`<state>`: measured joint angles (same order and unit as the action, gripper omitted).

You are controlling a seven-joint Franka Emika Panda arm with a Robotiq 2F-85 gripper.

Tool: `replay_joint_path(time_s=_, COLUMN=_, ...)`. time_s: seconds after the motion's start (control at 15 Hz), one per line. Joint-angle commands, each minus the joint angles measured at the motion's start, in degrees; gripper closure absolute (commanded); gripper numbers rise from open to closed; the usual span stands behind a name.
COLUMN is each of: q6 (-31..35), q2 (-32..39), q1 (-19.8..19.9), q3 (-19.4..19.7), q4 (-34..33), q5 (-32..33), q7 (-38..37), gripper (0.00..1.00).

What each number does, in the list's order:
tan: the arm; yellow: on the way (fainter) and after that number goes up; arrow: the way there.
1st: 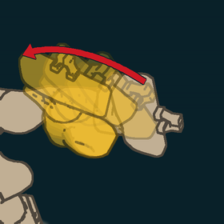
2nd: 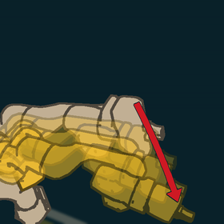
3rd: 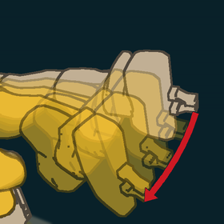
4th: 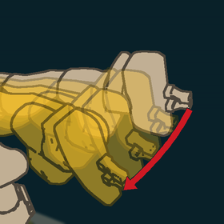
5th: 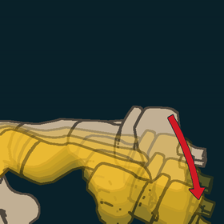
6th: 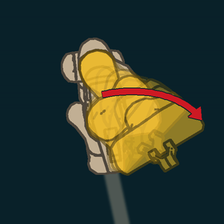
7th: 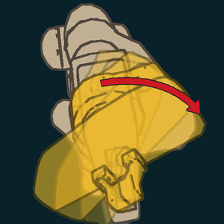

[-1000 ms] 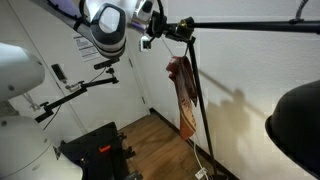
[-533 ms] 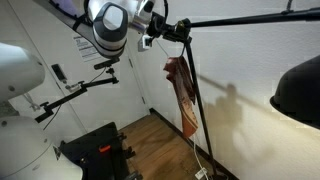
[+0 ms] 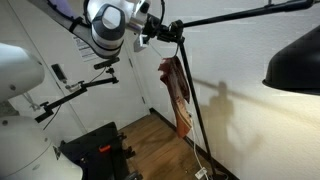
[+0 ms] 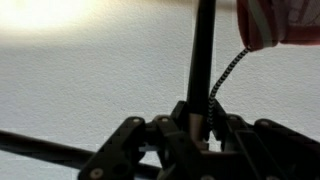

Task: Move the lamp to the left

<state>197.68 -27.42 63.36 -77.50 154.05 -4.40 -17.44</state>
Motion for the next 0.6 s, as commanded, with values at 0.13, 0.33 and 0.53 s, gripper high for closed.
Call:
replay_joint_path(time_s=0.13, q6=0.18, q2=-2.0, q1=-6.07, q3=2.24, q4=-1.28, q5=-3.97, q7=1.5, gripper=0.93)
replay_joint_path(time_s=0.33, q6=-0.91, q2=-1.06, q1=-3.78, q3=0.49, q4=0.5, q5=-3.09, q7=1.21, gripper=0.72)
replay_joint_path(time_s=0.53, q6=-0.97, q2=-1.06, q1=-4.71, q3=1.07, q4=0.88, q5=-3.62, q7=1.45, gripper=0.72)
